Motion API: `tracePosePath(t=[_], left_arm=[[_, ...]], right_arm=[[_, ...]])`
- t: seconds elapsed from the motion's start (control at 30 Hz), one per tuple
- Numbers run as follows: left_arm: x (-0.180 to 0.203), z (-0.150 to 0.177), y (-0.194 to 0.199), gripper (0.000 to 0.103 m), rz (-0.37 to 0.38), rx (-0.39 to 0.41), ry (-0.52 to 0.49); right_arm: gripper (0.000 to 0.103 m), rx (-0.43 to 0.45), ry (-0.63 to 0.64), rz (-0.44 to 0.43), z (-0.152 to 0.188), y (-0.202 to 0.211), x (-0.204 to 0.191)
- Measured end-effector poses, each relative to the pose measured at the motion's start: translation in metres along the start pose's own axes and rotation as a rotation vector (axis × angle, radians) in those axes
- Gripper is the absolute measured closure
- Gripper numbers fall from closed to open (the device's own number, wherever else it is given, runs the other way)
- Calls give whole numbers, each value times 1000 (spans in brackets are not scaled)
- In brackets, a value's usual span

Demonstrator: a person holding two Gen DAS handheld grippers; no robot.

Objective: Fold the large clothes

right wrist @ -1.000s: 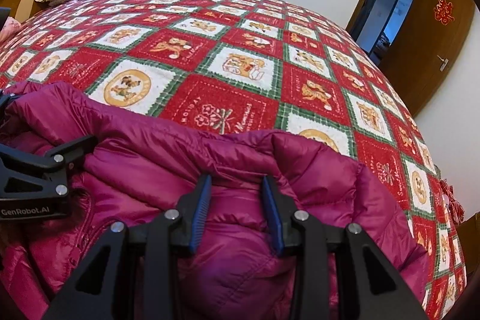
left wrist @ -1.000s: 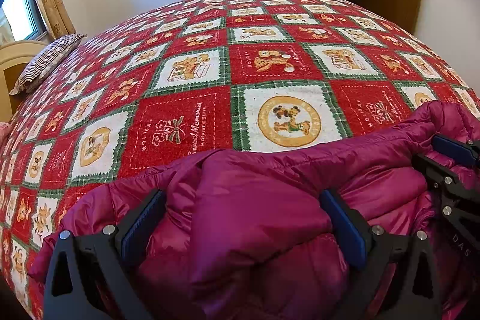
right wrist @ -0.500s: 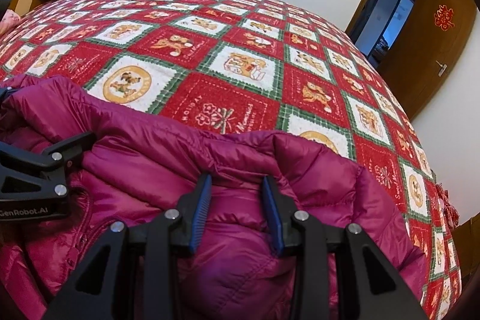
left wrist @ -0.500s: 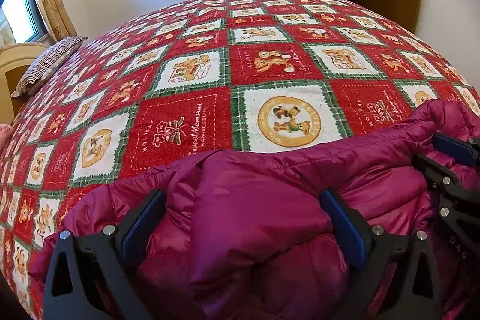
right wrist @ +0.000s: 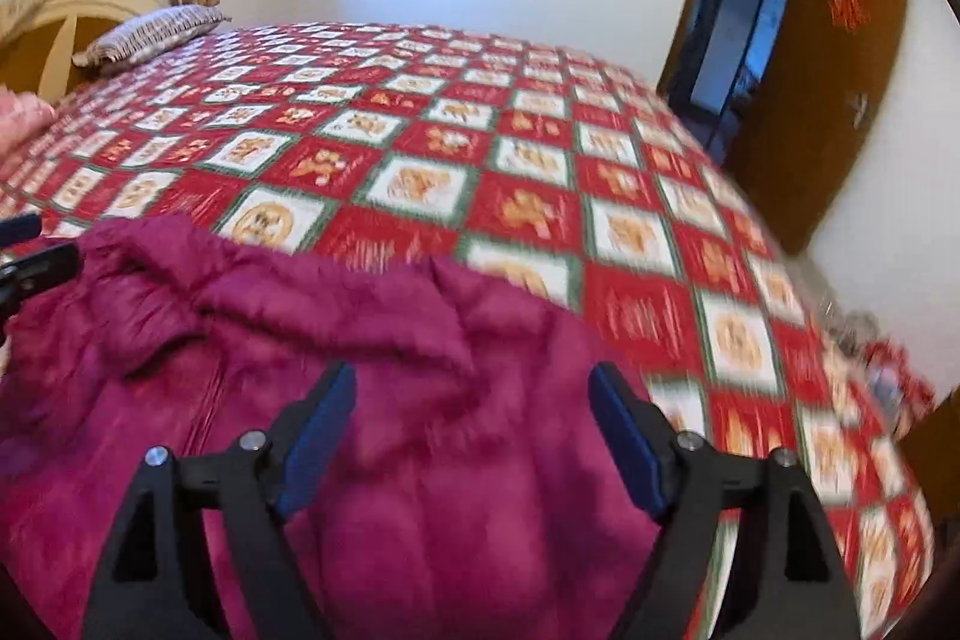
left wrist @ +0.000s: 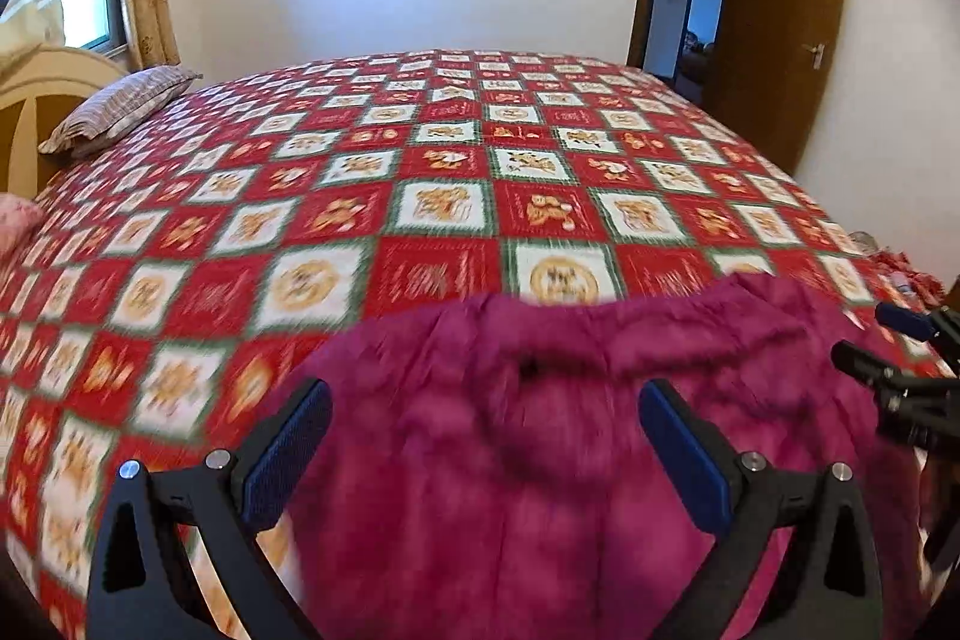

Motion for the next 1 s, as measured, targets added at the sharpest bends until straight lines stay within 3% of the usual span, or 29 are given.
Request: tracePosePath(t=[0.13, 0.4, 0.67, 0.93, 1.0], left_arm=[[-4, 63, 54, 1, 7, -29, -28], [1, 185, 126, 1, -24, -84, -41], [15, 249, 173, 1, 25, -89, -2], [30, 285, 211, 1, 66, -75, 19], [34, 292, 213, 1, 109, -81, 35]], right_arm=[[20, -94, -30, -50, 51, 41, 34], [18, -147, -106, -41, 143, 101, 77], [18, -139, -178, -12, 206, 152, 93], [18, -152, -180, 3, 254, 205, 107], [18, -155, -205, 4, 265, 216, 114]])
Point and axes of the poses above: each gripper's, at about its wrist camera, not at the fingertips, and y roughly against the way its jaws point, x to its right, z to its underside, the point moved 1 cm from there along -y, roughly the way its jaws point, and after that the axes turned 13 degrees about -y, right-handed, at the moved point
